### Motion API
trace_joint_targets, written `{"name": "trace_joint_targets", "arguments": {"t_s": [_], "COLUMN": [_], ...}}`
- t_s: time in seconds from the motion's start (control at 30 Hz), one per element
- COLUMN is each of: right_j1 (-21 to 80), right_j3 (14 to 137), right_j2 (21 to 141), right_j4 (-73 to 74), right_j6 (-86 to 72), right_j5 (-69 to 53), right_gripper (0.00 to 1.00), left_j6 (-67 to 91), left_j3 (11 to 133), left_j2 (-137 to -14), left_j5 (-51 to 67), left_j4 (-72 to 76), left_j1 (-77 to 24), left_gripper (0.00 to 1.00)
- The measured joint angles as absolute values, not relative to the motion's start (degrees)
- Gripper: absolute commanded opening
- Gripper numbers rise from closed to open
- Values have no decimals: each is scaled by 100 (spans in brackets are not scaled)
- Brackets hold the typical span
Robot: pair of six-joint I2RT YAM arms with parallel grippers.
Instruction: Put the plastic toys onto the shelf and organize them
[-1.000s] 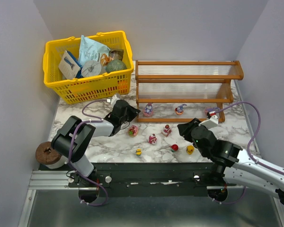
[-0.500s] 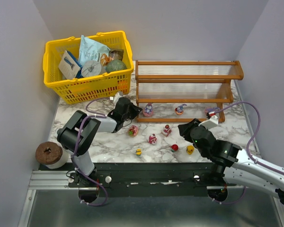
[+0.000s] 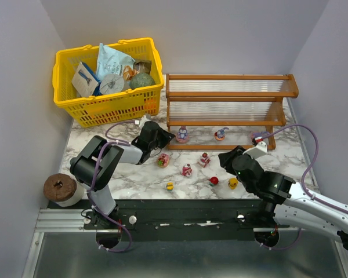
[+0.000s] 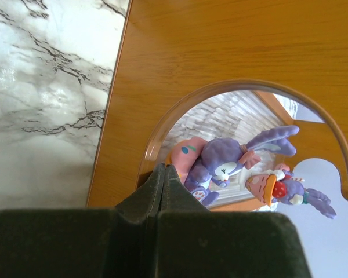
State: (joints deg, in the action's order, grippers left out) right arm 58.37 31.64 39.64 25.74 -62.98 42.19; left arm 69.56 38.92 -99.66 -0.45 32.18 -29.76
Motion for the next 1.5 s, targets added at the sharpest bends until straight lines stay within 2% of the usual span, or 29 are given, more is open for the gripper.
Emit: {"name": "trace_joint_targets", "arguments": {"t_s": [0.5, 0.7, 0.83, 0.93, 1.0, 1.1, 1.13, 1.2, 1.23, 1.3, 1.37, 1.43, 1.5], "right_j1": [5837, 5837, 5837, 5837, 5837, 5837, 5837, 5837, 5837, 5837, 5846, 5874, 5918], "right_j3": [3164, 3164, 3164, 3170, 3234, 3365, 3404, 3435, 3430, 3365, 3229, 3116, 3063], "right_j2": [3964, 3944, 3898, 3913, 4001, 4171, 4226, 4353, 4427, 4578, 4744, 5048, 5376], "right_j4": [2635, 2665, 2674, 2676, 2714, 2709, 2692, 2569, 2445, 2045, 1549, 1015, 591], "right_j6": [-6311, -6313, -6272, -6062, -5876, -5509, -5325, -4939, -4698, -4233, -3802, -3413, -3105], "right_j5": [4222, 4219, 4213, 4154, 4071, 3887, 3795, 3621, 3479, 3177, 2836, 2512, 2265], "right_gripper": [45, 48, 50, 56, 64, 73, 75, 79, 80, 82, 83, 84, 86], "left_j6": [7032, 7074, 7024, 6899, 6810, 6608, 6549, 6407, 6329, 6163, 5898, 5566, 5282], "left_j3": [3632, 3522, 3260, 3133, 3103, 3107, 3107, 3111, 3116, 3153, 3284, 3476, 3634], "left_j2": [-9966, -9828, -9168, -8471, -7966, -7008, -6650, -5940, -5564, -4803, -4154, -3544, -3144], "left_j5": [191, 145, -113, -362, -464, -620, -685, -781, -829, -906, -969, -1017, -1070], "left_j4": [3645, 3553, 3081, 2591, 2261, 1640, 1417, 902, 633, -36, -714, -1444, -2034], "left_j1": [-2987, -3009, -3024, -3022, -3024, -3024, -3028, -3039, -3044, -3048, -3050, -3050, -3050], "left_gripper": [0, 0, 8, 13, 16, 35, 46, 55, 64, 73, 87, 96, 99]}}
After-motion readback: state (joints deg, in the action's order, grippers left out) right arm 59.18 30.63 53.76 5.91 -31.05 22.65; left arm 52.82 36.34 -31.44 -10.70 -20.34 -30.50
